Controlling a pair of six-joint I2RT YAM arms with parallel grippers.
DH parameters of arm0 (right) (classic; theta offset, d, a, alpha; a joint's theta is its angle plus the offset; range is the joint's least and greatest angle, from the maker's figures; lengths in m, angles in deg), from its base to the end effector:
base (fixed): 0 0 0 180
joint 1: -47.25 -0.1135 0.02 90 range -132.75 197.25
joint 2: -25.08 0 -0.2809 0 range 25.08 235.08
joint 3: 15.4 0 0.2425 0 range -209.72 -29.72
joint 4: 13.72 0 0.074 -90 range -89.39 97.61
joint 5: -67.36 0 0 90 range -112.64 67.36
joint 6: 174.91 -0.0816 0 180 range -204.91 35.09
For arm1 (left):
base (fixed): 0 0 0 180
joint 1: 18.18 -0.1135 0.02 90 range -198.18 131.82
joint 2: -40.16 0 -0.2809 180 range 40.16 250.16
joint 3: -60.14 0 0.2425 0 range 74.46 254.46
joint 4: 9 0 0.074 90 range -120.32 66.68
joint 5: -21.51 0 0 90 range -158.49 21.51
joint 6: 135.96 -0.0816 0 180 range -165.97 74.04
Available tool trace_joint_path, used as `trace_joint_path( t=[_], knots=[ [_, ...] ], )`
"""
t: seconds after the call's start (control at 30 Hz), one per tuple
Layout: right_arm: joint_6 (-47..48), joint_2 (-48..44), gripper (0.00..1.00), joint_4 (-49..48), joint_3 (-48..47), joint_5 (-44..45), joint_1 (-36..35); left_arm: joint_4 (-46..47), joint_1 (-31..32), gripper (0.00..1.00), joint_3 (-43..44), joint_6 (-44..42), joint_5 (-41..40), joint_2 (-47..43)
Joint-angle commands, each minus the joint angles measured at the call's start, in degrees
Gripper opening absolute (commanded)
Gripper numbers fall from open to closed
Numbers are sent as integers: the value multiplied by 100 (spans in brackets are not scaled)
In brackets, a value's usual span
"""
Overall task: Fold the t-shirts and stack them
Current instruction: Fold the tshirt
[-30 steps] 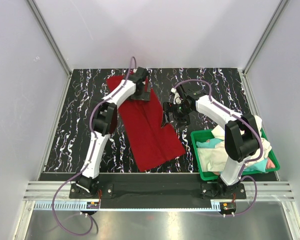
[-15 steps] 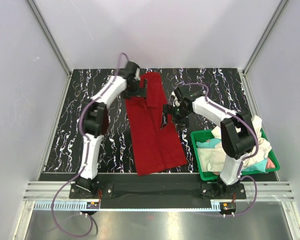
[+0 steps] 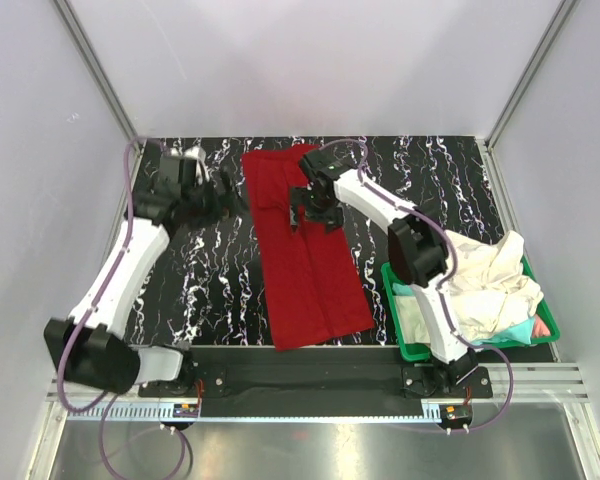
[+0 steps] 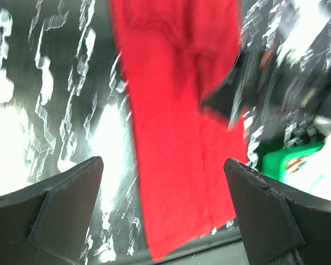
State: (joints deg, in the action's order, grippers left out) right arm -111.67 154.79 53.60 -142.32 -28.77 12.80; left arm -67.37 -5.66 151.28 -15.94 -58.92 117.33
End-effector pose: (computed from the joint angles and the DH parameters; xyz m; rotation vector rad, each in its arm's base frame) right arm 0.4028 0.2869 0.1719 -0.2194 2.8632 0.3887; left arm 0.2932 -0.0790 0.3379 -0.2817 2.3853 -0.5533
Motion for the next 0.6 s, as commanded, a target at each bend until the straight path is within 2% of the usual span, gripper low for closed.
trace_joint_path(
  t=[0.0, 0.07, 0.27, 0.4, 0.57],
  knots=[
    [14, 677, 100, 562, -1069, 586, -52, -156, -21, 99, -1079, 338, -279, -631],
    [-170, 1046, 99, 642, -1517, 823, -61, -252, -21, 99, -1631, 373, -262, -974],
    [-856, 1741, 93, 405, -2055, 1316, -263, -551, -38, 99, -2582, 514, -200, -2099],
    [-1400, 2303, 91, 756, -2740, 1824, -360, -754, -47, 99, -2724, 514, -262, -2443],
    [-2367, 2892, 91, 862, -3689, 1861, -316, -798, -65, 99, -2690, 514, -288, -2444]
  ],
)
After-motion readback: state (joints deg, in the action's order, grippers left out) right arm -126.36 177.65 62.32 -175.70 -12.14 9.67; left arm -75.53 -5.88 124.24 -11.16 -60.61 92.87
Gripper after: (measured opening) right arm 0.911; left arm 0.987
